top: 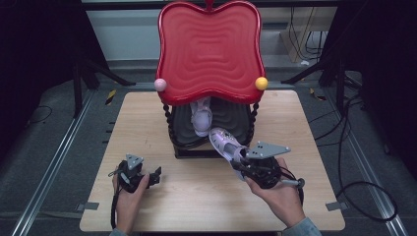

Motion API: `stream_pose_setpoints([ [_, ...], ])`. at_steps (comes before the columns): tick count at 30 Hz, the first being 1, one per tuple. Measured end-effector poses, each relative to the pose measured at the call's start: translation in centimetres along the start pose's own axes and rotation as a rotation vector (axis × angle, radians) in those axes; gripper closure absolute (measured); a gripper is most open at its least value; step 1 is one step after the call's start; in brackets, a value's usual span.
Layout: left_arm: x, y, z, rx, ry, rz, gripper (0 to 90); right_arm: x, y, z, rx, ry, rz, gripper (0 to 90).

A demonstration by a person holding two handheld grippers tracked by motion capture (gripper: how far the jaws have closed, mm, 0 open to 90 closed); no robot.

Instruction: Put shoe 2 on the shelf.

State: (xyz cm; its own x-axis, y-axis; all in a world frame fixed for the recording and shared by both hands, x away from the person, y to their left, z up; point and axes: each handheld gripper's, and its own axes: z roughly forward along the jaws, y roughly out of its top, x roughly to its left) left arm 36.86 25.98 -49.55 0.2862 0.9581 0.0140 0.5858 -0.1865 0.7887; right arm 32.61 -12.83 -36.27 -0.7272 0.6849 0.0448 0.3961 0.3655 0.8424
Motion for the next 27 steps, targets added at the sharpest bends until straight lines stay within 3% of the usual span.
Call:
stream_pose_setpoints([
  [8,0.0,0.0,0.0,0.001,-0.005,0.003,4.9,0.4,0.6,0.8,-0.049,-0.045,0.019,86.0],
  [15,0.0,0.1,0.0,0.004,-0.006,0.003,4.9,1.0,1.2,1.5,-0.119,-0.128,0.056,85.9],
  [27,0.0,0.1,0.0,0.01,-0.011,0.011,5.2,0.5,2.3,3.0,-0.206,-0.204,0.11,86.0],
])
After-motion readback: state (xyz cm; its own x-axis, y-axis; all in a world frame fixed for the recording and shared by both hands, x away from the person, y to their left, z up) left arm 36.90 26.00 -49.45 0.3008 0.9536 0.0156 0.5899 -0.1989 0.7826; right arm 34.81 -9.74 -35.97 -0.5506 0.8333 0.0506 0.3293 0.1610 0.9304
